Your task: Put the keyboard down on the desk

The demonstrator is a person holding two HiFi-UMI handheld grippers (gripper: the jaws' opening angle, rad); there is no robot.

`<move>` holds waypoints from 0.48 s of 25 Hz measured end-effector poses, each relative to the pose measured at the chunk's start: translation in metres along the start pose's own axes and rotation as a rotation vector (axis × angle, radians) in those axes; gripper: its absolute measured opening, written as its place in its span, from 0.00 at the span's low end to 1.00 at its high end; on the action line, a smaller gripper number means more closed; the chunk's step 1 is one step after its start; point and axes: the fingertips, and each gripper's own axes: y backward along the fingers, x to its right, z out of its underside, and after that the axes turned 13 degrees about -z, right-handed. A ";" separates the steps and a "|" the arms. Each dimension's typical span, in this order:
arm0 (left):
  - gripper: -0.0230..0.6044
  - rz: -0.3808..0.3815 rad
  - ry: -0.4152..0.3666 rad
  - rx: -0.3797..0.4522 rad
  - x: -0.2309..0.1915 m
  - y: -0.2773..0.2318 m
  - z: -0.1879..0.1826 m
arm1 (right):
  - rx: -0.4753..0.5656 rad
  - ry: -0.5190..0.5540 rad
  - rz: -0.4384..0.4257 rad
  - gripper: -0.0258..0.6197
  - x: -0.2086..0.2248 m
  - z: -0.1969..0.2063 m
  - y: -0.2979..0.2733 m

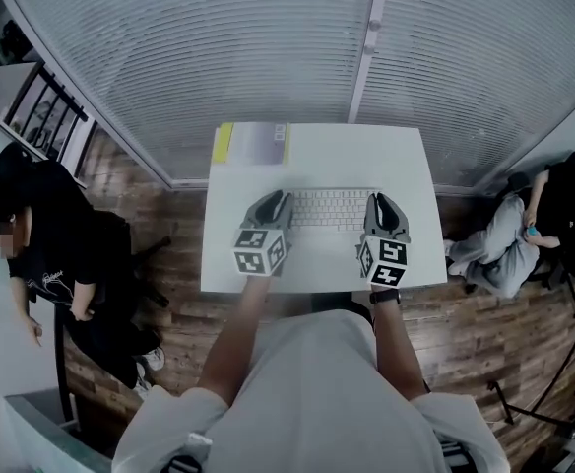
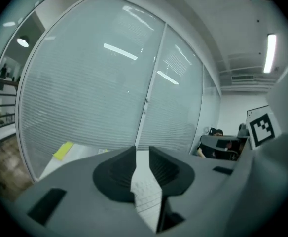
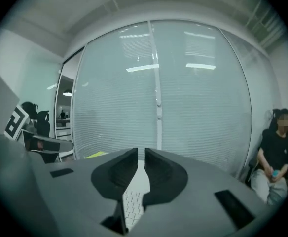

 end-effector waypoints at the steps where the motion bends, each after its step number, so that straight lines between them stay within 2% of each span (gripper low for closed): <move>1: 0.16 -0.011 -0.032 0.020 0.001 0.002 -0.005 | 0.010 0.036 -0.003 0.12 -0.005 -0.009 0.000; 3: 0.14 -0.036 -0.098 0.058 0.002 0.008 -0.016 | 0.039 0.062 -0.021 0.10 -0.015 -0.025 0.001; 6: 0.11 -0.053 -0.160 0.104 0.007 0.016 -0.032 | 0.072 0.042 -0.032 0.08 -0.019 -0.039 0.004; 12: 0.06 -0.054 -0.177 0.167 0.011 0.027 -0.058 | 0.099 0.032 -0.038 0.06 -0.024 -0.052 0.006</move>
